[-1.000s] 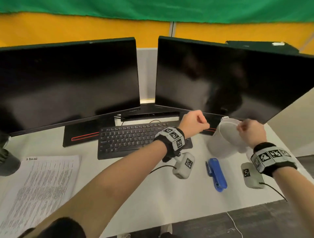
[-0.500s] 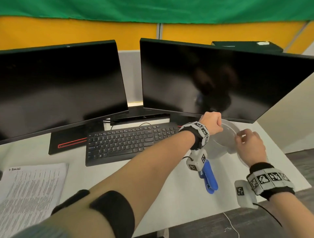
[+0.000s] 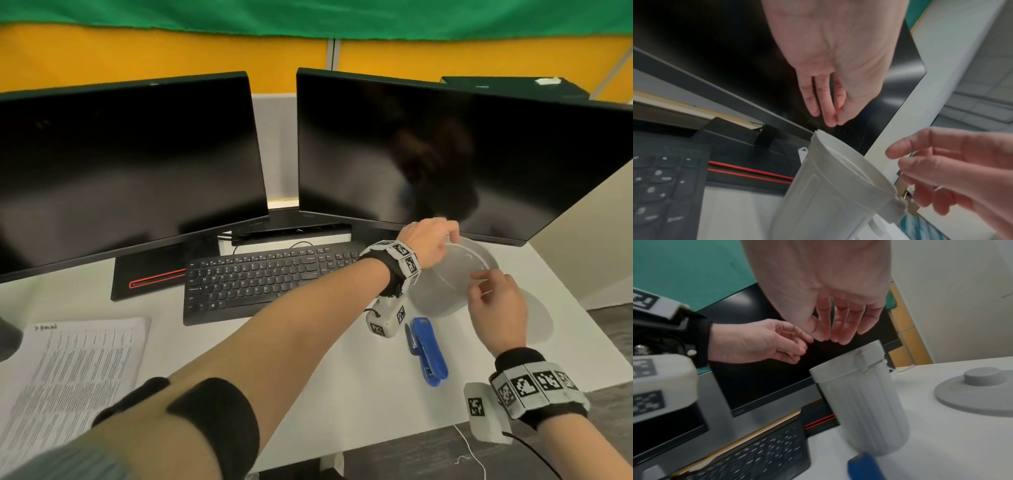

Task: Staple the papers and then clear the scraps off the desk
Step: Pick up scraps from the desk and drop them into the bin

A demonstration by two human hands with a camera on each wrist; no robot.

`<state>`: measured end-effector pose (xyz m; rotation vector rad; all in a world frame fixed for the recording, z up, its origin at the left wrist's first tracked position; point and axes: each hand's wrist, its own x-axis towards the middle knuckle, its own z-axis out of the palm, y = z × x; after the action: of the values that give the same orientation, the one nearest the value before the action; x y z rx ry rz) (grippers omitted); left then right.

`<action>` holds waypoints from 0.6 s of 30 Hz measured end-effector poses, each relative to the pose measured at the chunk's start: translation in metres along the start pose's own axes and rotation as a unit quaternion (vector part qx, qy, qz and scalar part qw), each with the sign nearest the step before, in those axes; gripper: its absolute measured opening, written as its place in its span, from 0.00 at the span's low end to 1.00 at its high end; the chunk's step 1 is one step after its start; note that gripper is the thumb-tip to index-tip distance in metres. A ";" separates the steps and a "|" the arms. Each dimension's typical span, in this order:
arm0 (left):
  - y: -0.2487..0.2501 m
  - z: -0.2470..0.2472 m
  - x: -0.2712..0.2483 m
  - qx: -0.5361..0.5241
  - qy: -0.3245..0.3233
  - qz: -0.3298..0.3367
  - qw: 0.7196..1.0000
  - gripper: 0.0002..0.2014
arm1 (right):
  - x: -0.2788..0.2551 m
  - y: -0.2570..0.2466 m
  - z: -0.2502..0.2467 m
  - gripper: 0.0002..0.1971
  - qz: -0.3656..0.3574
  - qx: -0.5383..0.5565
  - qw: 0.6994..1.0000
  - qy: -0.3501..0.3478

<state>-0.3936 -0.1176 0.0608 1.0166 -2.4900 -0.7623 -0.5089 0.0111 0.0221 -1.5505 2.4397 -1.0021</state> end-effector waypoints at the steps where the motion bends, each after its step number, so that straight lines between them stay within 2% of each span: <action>1: -0.003 -0.007 -0.009 -0.006 0.006 0.015 1.000 0.09 | -0.004 -0.006 0.002 0.08 -0.014 0.006 1.000 -0.003; 4: -0.021 -0.031 -0.050 -0.047 0.009 0.000 0.999 0.04 | -0.026 -0.025 0.016 0.07 -0.053 0.036 0.997 -0.045; 5: -0.033 -0.038 -0.069 -0.054 0.013 -0.020 0.998 0.06 | -0.036 -0.032 0.024 0.06 -0.061 0.049 0.995 -0.068; 7: -0.065 -0.048 -0.115 -0.033 0.021 -0.054 0.998 0.10 | -0.056 -0.045 0.043 0.06 -0.081 0.074 0.987 -0.115; 9: -0.103 -0.050 -0.167 0.007 -0.002 -0.101 0.995 0.09 | -0.075 -0.054 0.064 0.07 -0.101 0.082 0.978 -0.163; 12: -0.155 -0.035 -0.248 0.030 -0.057 -0.224 0.972 0.08 | -0.099 -0.060 0.091 0.07 -0.118 0.086 0.959 -0.242; 14: -0.177 -0.018 -0.295 0.020 -0.063 -0.299 0.952 0.09 | -0.110 -0.061 0.101 0.07 -0.125 0.084 0.950 -0.274; 16: -0.186 -0.004 -0.324 -0.012 -0.043 -0.337 0.940 0.08 | -0.116 -0.062 0.107 0.07 -0.121 0.086 0.945 -0.292; 18: -0.186 0.006 -0.334 -0.044 -0.014 -0.342 0.939 0.09 | -0.119 -0.063 0.110 0.07 -0.118 0.085 0.943 -0.300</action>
<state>-0.0683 0.0133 -0.0913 1.8769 -2.0770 -1.0659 -0.3586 0.0410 -0.0599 -1.7846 1.7435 -0.6148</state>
